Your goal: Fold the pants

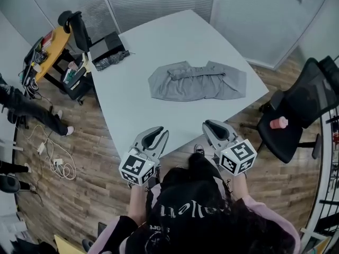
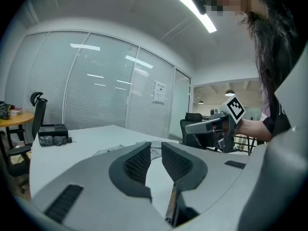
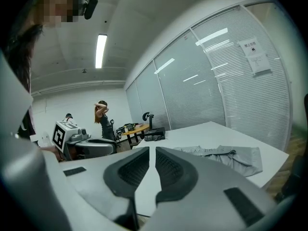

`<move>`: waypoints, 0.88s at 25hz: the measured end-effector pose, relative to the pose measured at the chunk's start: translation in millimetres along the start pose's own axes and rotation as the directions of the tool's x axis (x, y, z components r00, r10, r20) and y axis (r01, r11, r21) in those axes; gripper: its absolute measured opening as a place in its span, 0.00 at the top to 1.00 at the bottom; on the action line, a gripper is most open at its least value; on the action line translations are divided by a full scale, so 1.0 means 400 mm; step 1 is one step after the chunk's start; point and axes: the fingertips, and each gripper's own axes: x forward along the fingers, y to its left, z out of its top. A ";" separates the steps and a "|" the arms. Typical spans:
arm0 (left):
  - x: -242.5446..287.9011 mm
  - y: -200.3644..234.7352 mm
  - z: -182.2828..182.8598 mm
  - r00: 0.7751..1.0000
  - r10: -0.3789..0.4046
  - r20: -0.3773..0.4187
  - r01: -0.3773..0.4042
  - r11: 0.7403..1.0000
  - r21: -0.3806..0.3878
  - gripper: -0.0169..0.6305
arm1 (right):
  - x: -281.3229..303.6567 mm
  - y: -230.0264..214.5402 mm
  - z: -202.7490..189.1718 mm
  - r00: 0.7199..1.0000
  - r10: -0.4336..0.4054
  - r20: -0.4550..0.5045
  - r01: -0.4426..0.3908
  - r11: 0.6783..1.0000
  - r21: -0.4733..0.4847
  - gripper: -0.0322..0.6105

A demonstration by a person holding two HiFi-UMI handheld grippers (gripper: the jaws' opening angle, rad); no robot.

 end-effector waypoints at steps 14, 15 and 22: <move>-0.069 -0.074 0.021 0.997 -0.058 0.045 0.058 0.998 0.002 0.89 | -0.058 0.100 -0.008 1.000 -0.022 0.001 0.022 0.998 -0.053 0.90; -0.072 -0.080 0.021 0.997 -0.064 0.046 0.064 0.998 0.005 0.89 | -0.063 0.103 -0.009 1.000 -0.024 0.002 0.024 0.998 -0.055 0.90; -0.084 -0.103 0.020 0.995 -0.082 0.047 0.082 0.997 0.014 0.89 | -0.075 0.117 -0.021 1.000 -0.029 0.001 0.029 0.998 -0.060 0.90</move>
